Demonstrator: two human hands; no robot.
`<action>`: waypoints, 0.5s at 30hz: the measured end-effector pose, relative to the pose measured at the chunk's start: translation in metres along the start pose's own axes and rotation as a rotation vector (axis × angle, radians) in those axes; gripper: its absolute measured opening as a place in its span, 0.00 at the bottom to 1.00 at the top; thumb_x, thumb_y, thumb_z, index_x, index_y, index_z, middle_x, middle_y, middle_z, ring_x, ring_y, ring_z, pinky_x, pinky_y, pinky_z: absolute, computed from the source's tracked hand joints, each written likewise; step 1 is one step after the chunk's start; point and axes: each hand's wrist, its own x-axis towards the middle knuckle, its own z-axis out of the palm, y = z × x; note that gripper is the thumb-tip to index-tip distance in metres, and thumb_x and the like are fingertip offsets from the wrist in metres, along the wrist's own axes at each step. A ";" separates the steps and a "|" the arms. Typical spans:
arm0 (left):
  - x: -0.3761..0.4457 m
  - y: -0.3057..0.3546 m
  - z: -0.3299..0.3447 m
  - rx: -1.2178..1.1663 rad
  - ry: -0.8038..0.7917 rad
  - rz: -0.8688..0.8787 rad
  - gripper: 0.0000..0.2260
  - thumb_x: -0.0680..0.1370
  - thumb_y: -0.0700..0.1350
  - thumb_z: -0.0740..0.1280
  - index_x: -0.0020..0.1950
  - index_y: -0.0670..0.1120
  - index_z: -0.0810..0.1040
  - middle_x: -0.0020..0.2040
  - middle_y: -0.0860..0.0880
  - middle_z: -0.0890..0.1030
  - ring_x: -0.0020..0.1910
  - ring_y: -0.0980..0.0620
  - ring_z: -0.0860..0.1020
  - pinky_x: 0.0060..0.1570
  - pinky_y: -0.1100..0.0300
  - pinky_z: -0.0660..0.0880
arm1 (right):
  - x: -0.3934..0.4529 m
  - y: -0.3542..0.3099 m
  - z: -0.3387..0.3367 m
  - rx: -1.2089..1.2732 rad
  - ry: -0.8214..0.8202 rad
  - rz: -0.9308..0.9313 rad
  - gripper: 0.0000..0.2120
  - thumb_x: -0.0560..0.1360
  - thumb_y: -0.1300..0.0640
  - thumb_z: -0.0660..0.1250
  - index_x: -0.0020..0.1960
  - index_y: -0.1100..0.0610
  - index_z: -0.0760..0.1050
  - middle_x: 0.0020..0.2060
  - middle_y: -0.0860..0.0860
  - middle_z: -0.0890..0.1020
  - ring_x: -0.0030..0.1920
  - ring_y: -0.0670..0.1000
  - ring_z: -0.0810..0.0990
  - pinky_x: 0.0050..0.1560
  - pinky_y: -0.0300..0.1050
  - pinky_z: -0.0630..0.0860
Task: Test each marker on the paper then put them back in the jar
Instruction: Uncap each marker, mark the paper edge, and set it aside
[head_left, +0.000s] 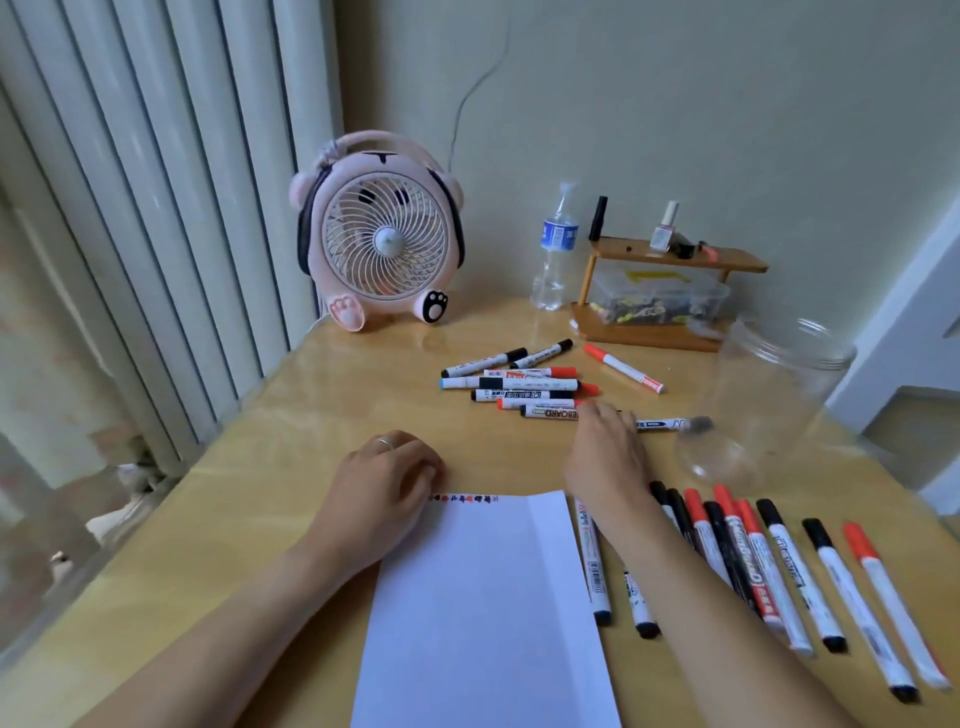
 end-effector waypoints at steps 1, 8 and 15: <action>0.000 0.000 0.000 -0.002 -0.003 0.000 0.11 0.78 0.49 0.60 0.51 0.54 0.82 0.50 0.60 0.78 0.50 0.58 0.76 0.54 0.55 0.74 | 0.001 0.004 0.001 -0.007 -0.007 0.026 0.24 0.79 0.63 0.64 0.74 0.59 0.67 0.71 0.54 0.73 0.69 0.59 0.68 0.68 0.50 0.68; 0.001 -0.004 0.002 -0.011 -0.051 -0.031 0.14 0.77 0.55 0.56 0.52 0.57 0.80 0.52 0.60 0.76 0.52 0.56 0.75 0.57 0.48 0.73 | 0.001 0.013 0.001 -0.024 0.087 0.055 0.18 0.80 0.63 0.64 0.69 0.59 0.72 0.63 0.57 0.76 0.66 0.60 0.72 0.60 0.51 0.72; 0.001 -0.003 0.003 -0.005 -0.044 -0.021 0.11 0.78 0.52 0.58 0.52 0.57 0.80 0.51 0.60 0.76 0.52 0.56 0.74 0.57 0.48 0.73 | 0.006 0.020 -0.005 -0.099 0.129 0.068 0.22 0.80 0.66 0.62 0.73 0.55 0.71 0.65 0.55 0.76 0.67 0.58 0.71 0.61 0.51 0.72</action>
